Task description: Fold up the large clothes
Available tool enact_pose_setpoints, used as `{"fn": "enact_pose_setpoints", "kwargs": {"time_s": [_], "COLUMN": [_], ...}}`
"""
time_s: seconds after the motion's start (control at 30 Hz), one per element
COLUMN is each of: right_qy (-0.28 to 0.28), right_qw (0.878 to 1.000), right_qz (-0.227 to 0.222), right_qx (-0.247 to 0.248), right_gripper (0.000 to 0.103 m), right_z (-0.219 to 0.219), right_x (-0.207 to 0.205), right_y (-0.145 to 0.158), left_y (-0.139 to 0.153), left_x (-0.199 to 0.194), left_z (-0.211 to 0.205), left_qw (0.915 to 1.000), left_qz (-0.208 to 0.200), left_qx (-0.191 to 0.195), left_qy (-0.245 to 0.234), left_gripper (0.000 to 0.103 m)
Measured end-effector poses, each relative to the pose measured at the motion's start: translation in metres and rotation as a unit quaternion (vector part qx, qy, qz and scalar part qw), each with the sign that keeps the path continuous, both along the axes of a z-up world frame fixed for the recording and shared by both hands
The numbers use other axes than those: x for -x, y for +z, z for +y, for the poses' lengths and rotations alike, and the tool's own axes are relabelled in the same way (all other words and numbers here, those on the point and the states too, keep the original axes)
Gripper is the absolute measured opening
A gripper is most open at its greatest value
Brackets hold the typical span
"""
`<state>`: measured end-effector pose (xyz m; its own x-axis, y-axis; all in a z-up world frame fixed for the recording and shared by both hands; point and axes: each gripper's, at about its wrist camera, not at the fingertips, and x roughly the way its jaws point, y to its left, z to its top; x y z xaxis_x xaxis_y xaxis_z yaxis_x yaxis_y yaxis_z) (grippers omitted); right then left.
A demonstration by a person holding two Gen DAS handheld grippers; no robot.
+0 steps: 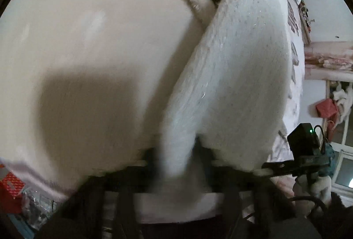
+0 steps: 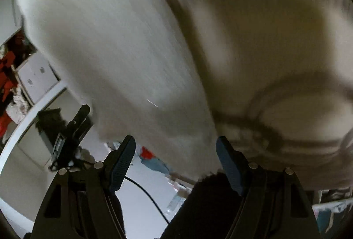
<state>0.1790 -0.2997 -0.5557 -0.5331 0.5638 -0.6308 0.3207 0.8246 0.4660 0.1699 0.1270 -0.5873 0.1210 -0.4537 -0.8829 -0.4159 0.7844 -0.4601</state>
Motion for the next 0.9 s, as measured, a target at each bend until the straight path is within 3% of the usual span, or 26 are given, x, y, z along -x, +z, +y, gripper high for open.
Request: {"fn": "enact_pose_setpoints", "kwargs": {"time_s": [0.03, 0.13, 0.23, 0.37, 0.47, 0.57, 0.63, 0.7, 0.8, 0.83, 0.9], "right_qy": [0.011, 0.004, 0.022, 0.035, 0.034, 0.004, -0.016, -0.022, -0.051, -0.064, -0.084], "right_qw": [1.000, 0.998, 0.995, 0.994, 0.996, 0.999, 0.999, 0.999, 0.995, 0.992, 0.988], "right_qz": [-0.013, -0.044, -0.075, -0.069, -0.049, -0.037, -0.044, -0.035, -0.020, -0.019, -0.012], "right_qx": [0.023, 0.044, 0.060, 0.078, 0.063, 0.018, -0.016, -0.036, -0.086, -0.106, -0.126], "right_gripper": [0.023, 0.014, 0.009, 0.009, 0.010, 0.027, 0.057, 0.075, 0.078, 0.084, 0.085], "right_z": [0.002, 0.002, 0.002, 0.008, 0.011, -0.001, -0.014, -0.020, -0.022, -0.021, -0.018], "right_x": [0.005, 0.011, 0.014, 0.020, 0.018, 0.018, 0.021, 0.028, 0.038, 0.039, 0.039], "right_y": [0.000, 0.014, 0.032, 0.016, 0.006, 0.009, 0.004, -0.010, -0.031, -0.036, -0.042], "left_y": [0.006, 0.025, 0.021, -0.018, -0.010, 0.006, 0.003, -0.012, -0.046, -0.051, -0.060], "left_x": [0.005, 0.022, 0.037, 0.043, 0.038, 0.050, 0.056, 0.060, 0.050, 0.049, 0.042], "left_z": [0.000, 0.001, -0.004, -0.007, -0.001, 0.019, 0.028, 0.036, 0.027, 0.024, 0.014], "left_qw": [0.9999, 0.9983, 0.9986, 0.9986, 0.9967, 0.9927, 0.9924, 0.9887, 0.9823, 0.9820, 0.9843], "left_qz": [-0.010, -0.035, -0.031, 0.002, -0.008, -0.023, -0.024, -0.019, -0.001, 0.002, 0.004], "left_qx": [0.002, 0.015, 0.016, 0.026, 0.059, 0.100, 0.103, 0.127, 0.168, 0.174, 0.167], "left_qy": [0.012, 0.044, 0.040, 0.045, 0.056, 0.064, 0.063, 0.078, 0.082, 0.074, 0.058], "left_gripper": [0.012, 0.009, 0.009, 0.010, 0.016, 0.029, 0.061, 0.061, 0.061, 0.061, 0.061]}}
